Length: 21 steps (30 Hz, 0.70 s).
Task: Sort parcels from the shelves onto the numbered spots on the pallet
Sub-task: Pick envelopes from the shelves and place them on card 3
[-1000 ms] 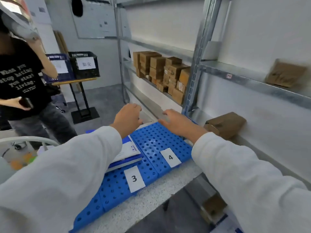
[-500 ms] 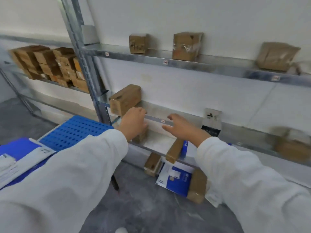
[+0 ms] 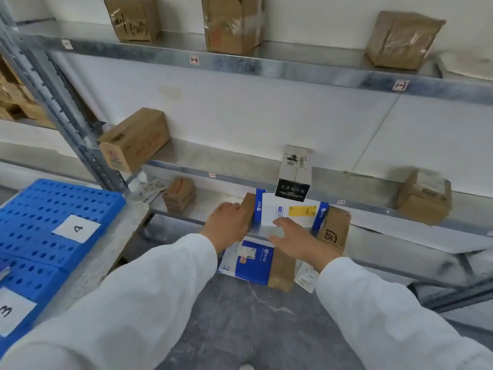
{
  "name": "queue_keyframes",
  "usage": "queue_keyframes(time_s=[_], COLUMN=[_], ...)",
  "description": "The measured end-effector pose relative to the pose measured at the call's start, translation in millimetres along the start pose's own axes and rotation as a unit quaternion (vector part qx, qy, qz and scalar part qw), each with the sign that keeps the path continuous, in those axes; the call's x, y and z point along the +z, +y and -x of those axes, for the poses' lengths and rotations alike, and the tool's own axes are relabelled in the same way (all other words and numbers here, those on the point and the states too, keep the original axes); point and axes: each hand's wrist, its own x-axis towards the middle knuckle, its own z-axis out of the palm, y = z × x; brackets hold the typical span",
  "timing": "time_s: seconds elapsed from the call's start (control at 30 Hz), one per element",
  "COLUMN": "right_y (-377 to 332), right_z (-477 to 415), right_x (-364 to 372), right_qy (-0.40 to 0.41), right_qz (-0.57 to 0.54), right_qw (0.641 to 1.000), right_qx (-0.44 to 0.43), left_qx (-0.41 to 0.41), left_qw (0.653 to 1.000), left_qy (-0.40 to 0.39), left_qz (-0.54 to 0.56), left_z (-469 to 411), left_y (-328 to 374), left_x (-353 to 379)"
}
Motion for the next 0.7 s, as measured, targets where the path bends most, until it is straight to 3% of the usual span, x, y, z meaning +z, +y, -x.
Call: queue_keyframes(time_s=[0.23, 0.47, 0.7], right_y=[71, 180, 286], right_z=[-74, -157, -245], right_x=[14, 19, -11], right_qy=[-0.028, 0.009, 0.080], right_qz=[0.021, -0.052, -0.007], right_qw=[0.997, 0.988, 0.981], right_qx=[0.070, 0.145, 0.174], left_qx=[-0.033, -0.089, -0.106], left_qw=[0.998, 0.990, 0.985], left_qy=[-0.049, -0.103, -0.128], left_qz=[0.037, 0.028, -0.035], left_z=[-82, -146, -225], left_y=[-28, -45, -57], left_x=[93, 189, 262])
